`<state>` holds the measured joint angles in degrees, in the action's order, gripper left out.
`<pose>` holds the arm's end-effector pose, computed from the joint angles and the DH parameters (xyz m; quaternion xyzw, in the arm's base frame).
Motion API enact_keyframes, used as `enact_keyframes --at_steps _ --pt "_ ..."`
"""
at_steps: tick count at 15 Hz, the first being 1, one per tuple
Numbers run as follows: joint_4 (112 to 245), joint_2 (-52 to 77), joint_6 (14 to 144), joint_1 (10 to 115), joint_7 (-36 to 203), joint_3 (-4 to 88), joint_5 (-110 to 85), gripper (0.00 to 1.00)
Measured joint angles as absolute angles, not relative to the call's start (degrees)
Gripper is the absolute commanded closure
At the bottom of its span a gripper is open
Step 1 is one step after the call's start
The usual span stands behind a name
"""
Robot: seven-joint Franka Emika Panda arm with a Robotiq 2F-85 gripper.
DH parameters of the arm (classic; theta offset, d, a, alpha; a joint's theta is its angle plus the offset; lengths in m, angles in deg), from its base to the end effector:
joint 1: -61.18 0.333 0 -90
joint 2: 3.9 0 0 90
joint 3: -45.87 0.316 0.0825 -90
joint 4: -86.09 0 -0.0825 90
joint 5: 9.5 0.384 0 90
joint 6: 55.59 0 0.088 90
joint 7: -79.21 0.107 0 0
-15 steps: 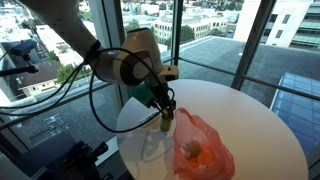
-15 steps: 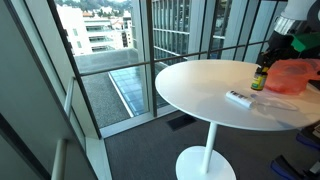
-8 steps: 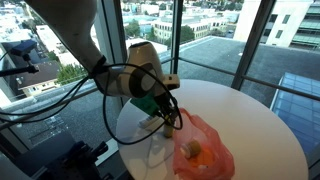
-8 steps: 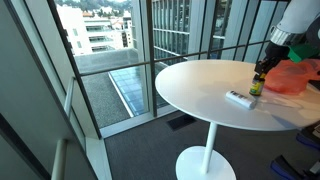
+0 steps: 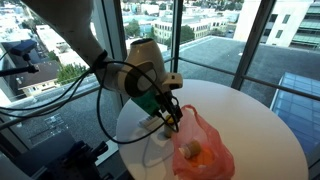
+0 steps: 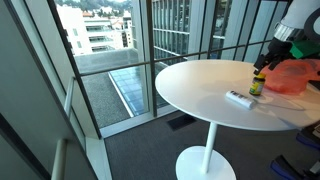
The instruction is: Remove the brown bottle from the plastic
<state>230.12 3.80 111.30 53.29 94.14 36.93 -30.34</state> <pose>0.4733 -0.1213 0.2542 0.9836 -0.1019 0.1276 0.0762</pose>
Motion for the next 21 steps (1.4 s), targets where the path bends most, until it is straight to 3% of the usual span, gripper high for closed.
enact_keyframes --at_steps 5,16,21 --pt "230.13 -3.28 100.60 53.08 84.32 37.13 -15.77 0.00" --pt "224.44 -15.91 72.32 51.16 82.31 35.44 -13.57 0.00" --pt "222.86 -18.88 67.06 50.72 82.10 35.02 -13.47 0.00"
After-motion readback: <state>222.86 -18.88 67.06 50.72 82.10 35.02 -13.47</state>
